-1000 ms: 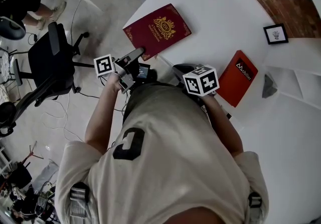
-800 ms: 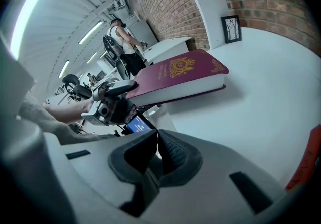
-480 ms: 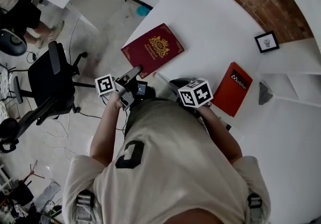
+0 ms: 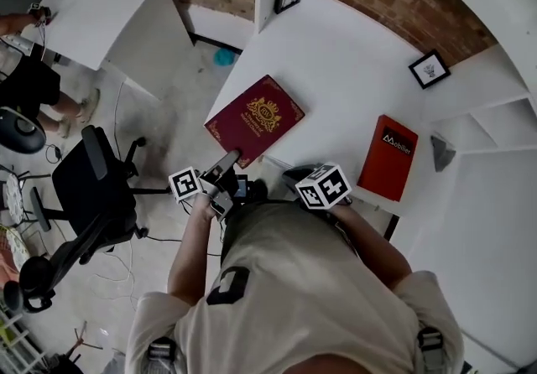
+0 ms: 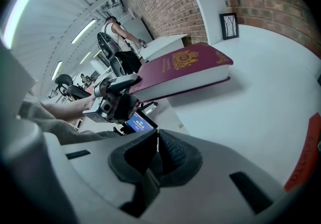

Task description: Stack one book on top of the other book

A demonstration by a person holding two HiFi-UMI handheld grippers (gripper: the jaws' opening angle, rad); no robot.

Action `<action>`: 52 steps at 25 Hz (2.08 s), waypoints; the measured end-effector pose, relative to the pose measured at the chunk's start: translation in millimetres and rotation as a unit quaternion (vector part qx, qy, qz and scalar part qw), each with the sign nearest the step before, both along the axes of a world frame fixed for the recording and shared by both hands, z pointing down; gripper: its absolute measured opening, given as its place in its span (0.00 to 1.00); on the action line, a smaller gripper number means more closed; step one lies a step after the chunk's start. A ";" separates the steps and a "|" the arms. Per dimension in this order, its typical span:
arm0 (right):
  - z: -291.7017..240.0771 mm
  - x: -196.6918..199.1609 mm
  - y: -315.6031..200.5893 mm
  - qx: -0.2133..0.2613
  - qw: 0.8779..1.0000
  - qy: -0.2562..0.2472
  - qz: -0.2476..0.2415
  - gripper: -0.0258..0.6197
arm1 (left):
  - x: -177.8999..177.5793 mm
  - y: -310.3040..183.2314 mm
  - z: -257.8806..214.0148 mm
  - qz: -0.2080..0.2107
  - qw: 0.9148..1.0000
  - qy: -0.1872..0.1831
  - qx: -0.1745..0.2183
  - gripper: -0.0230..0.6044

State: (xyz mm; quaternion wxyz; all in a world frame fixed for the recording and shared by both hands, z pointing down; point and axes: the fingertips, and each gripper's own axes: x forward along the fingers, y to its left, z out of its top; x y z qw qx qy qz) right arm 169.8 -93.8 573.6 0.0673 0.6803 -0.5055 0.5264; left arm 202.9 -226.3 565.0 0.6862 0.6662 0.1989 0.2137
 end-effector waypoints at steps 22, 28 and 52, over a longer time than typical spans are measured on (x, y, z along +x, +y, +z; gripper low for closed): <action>-8.2 -7.0 37.4 0.007 0.998 0.016 0.061 0.05 | 9.2 29.5 -22.6 0.049 0.998 0.021 0.036 0.37; -11.9 -6.9 72.0 0.015 0.997 0.022 0.070 0.05 | 9.8 60.9 -25.9 0.051 0.996 0.023 0.069 0.37; -20.9 -26.7 164.6 0.068 0.992 0.005 0.102 0.05 | -0.3 153.1 -54.5 -0.006 0.998 0.014 0.054 0.37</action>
